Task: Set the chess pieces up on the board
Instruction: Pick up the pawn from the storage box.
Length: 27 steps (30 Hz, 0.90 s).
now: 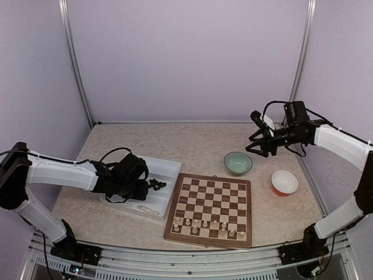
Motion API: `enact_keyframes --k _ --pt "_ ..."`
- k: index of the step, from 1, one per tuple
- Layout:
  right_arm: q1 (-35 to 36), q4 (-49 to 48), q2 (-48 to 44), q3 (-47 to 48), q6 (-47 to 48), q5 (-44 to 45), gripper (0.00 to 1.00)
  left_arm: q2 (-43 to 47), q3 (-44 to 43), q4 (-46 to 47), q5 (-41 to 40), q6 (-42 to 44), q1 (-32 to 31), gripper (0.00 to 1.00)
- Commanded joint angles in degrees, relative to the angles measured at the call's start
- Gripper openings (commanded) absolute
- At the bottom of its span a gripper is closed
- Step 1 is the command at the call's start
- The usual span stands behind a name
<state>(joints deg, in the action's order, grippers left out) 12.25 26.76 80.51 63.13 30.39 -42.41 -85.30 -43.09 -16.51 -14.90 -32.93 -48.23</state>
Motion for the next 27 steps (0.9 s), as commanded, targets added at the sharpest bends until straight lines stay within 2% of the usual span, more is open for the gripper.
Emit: enact_keyframes --k 1,13,19,24,27 --pt "-0.47 0.74 0.88 0.15 0.02 -0.83 0.60 -2.73 0.55 3.16 2.41 1.27 1.15 0.30" --pt "-0.46 0.83 1.06 0.15 0.10 -1.08 0.59 -7.49 -0.71 1.42 1.95 1.66 1.74 0.24" --pt "-0.47 1.00 1.06 0.22 0.17 -1.62 0.59 -7.37 -0.54 -0.41 3.61 1.07 1.37 0.17" --pt "0.17 3.42 1.75 0.99 2.87 -4.61 0.55 -4.07 -4.39 -4.86 8.45 3.76 0.24 0.14" --pt "2.91 7.01 2.76 2.80 7.10 -6.23 0.51 -1.85 -9.08 -8.23 14.11 6.25 -0.40 0.12"
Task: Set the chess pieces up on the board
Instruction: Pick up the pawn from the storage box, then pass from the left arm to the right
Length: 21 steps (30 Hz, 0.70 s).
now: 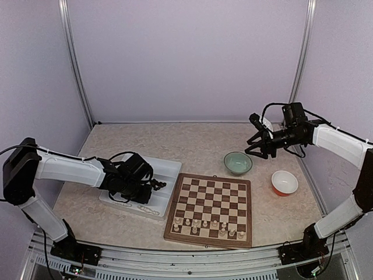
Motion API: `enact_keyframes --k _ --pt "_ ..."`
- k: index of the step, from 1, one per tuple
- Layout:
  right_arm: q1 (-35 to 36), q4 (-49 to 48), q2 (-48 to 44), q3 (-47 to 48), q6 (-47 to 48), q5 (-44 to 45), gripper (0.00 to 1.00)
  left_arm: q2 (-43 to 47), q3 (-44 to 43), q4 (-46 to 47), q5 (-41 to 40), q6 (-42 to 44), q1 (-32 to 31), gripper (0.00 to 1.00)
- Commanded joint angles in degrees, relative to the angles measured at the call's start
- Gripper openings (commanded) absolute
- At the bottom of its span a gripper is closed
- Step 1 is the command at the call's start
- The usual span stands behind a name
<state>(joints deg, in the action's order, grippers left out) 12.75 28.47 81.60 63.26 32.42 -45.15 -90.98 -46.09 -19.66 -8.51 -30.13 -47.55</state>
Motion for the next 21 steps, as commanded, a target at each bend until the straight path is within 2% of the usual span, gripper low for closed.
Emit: enact_keyframes --k 1,5,8,15,21 --pt "3.94 6.61 2.02 3.43 6.70 -3.51 0.50 4.30 -7.82 -6.36 10.41 4.16 -1.28 0.11" --pt "12.24 10.21 3.47 6.15 12.50 1.75 0.47 3.64 -16.61 -12.83 18.48 7.52 -2.50 0.10" --pt "18.05 10.46 4.27 6.99 14.78 7.05 0.48 2.33 -21.23 -14.26 25.36 9.37 -3.85 0.10" --pt "27.78 10.83 4.19 7.92 19.67 11.75 0.55 -1.78 -26.24 -8.97 40.39 8.63 -5.84 0.11" --pt "34.61 7.64 4.24 6.88 19.83 19.31 0.57 -5.03 -27.82 -6.08 46.18 7.76 -6.52 0.11"
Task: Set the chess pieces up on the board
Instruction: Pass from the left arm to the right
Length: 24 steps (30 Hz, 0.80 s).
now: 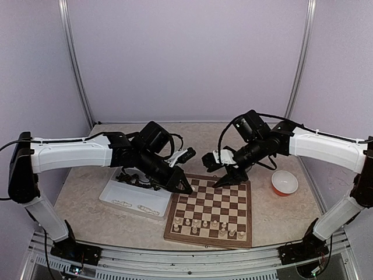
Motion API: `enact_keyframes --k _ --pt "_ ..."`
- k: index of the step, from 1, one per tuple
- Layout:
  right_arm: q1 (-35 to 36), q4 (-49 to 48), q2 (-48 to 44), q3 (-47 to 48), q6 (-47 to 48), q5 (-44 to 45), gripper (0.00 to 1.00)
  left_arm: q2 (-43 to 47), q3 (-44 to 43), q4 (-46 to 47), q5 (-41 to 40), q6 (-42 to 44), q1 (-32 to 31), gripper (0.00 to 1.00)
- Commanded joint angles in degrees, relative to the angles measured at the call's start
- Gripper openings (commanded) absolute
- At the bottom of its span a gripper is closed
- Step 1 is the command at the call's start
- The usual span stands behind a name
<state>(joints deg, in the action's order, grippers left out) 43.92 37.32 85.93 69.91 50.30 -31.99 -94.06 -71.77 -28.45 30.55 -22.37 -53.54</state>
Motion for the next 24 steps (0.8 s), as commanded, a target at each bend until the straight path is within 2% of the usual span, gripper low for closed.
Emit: enact_keyframes --k 1,12,15,19,24 --pt "4.04 -1.62 0.22 0.18 1.88 7.18 0.57 -2.35 -1.92 3.86 8.09 -0.43 -0.48 0.11" --pt "12.82 -3.69 2.07 -0.08 1.85 13.13 0.56 -4.28 -0.28 10.64 13.37 -3.45 -0.39 0.11" --pt "14.66 -4.45 2.67 -0.81 2.36 15.94 0.50 -4.63 0.32 11.26 13.68 -3.79 -0.26 0.11" --pt "16.63 -4.86 3.61 -1.51 2.62 20.35 0.34 -4.57 1.05 11.86 14.31 -3.96 -0.05 0.11" --pt "16.90 -6.47 2.93 -2.71 2.51 23.02 0.28 -4.21 2.09 12.57 15.06 -4.09 0.35 0.10"
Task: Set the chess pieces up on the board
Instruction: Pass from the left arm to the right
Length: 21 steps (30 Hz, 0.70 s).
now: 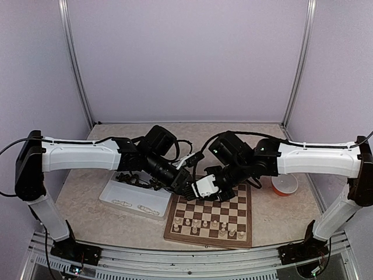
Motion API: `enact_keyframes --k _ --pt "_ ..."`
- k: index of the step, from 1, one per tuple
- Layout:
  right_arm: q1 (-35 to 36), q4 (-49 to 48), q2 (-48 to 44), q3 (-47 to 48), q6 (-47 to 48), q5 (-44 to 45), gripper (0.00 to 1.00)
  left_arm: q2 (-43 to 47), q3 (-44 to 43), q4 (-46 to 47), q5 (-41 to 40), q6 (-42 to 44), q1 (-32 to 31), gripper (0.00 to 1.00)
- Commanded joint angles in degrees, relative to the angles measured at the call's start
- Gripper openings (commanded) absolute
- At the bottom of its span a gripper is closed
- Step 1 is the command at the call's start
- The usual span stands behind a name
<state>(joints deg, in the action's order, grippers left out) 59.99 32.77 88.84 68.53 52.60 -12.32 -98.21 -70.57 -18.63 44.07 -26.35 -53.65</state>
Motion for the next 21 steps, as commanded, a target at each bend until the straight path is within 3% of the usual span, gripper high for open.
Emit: enact_keyframes --k 1,4,8,11,13,17,21 --pt "0.83 -2.21 -0.20 -1.59 0.22 3.75 0.26 -0.11 0.99 2.81 1.66 -0.14 0.47 0.11" --pt "0.83 -2.59 -0.61 -1.51 -0.13 4.25 0.15 -0.05 1.07 2.82 1.38 -0.17 0.72 0.11" --pt "0.83 -3.67 -1.90 -1.64 -1.94 3.56 0.06 0.57 1.42 3.04 -1.82 -0.54 1.53 0.22" --pt "0.19 -4.63 -2.76 -2.39 -4.26 2.90 0.02 3.40 2.74 4.13 -7.31 0.23 1.22 0.32" --pt "-1.46 -5.43 -3.76 -3.26 -6.54 0.40 0.01 7.35 4.59 5.77 -15.34 2.27 -0.53 0.38" --pt "-7.92 -6.01 -5.71 -3.95 -13.40 -12.73 0.01 14.63 12.09 19.28 -29.15 2.61 -5.02 0.45" --pt "-16.03 -6.69 -4.80 -2.63 -22.01 -35.11 0.01 16.92 18.15 35.34 -43.17 5.68 -10.46 0.46"
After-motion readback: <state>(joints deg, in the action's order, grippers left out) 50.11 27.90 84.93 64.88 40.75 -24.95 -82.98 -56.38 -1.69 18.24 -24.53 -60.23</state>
